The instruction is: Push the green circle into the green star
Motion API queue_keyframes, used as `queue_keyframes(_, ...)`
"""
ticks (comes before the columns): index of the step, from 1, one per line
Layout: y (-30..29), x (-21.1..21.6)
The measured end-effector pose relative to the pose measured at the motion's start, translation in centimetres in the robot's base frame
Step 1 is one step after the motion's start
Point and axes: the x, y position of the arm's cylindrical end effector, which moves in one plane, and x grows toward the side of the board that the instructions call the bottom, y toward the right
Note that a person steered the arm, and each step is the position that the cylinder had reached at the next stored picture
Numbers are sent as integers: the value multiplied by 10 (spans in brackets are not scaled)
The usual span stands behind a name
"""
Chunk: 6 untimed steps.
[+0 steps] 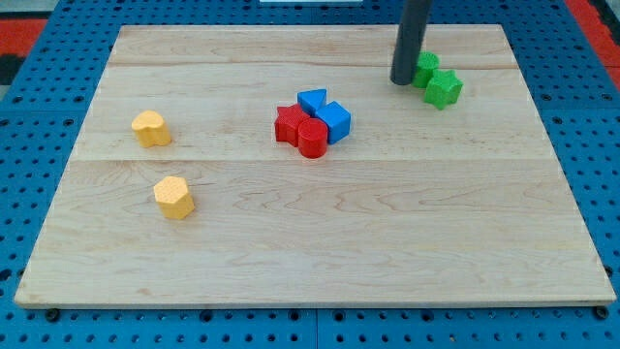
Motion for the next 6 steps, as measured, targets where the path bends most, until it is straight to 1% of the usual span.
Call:
queue_keyframes(1, -12, -24)
queue_keyframes(2, -4, -47)
queue_keyframes(3, 21, -43)
queue_keyframes(4, 41, -16)
queue_keyframes(5, 46, 6)
queue_keyframes(6, 46, -1)
